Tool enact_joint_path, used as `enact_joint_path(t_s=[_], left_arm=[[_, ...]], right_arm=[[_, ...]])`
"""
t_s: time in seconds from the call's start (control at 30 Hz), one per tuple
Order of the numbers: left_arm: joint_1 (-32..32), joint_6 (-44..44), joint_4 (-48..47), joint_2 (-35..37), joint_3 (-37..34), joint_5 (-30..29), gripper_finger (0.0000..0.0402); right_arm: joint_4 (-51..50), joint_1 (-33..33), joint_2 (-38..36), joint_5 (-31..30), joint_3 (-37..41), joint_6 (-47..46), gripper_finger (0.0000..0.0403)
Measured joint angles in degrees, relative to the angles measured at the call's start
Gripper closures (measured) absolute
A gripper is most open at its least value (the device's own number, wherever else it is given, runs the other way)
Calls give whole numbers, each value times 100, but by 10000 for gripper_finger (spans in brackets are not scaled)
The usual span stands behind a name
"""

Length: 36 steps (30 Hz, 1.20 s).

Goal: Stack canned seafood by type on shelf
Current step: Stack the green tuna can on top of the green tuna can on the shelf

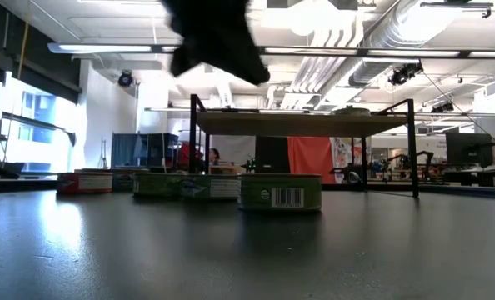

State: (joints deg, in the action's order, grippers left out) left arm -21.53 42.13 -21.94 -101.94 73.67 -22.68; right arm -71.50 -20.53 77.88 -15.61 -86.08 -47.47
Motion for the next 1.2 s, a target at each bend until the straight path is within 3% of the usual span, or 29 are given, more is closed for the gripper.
enact_joint_path(t_s=[0.2, 0.33, 0.47, 0.6, 0.8, 0.9, 0.97, 1.2], left_arm=[[-570, 525, 1283, 439, -1255, -96, 401], [-658, 140, 1409, 375, -1319, -92, 401], [-402, -821, 1669, 69, -1326, -194, 401], [-86, -1481, 1963, -231, -1326, -69, 401], [47, -2516, 2200, -363, -1317, 85, 401], [47, -2867, 2287, -550, -1322, 559, 401], [32, -2911, 2349, -653, -1322, 728, 401], [-95, -2291, 2508, -830, -1322, 210, 401]], right_arm=[[2757, 324, -6, 1064, 2193, -178, 403], [4809, 787, 96, 1467, 3472, -948, 403], [6062, 1206, 373, 1443, 4159, -1651, 403], [6884, 1415, 900, 1452, 4244, -2077, 403], [6660, 1453, 1923, 1880, 3549, -2109, 403], [6694, 1474, 2255, 2097, 3269, -2046, 403], [6670, 1499, 2348, 2196, 3159, -1951, 403], [6444, 1651, 2266, 2429, 3097, -1554, 403]])
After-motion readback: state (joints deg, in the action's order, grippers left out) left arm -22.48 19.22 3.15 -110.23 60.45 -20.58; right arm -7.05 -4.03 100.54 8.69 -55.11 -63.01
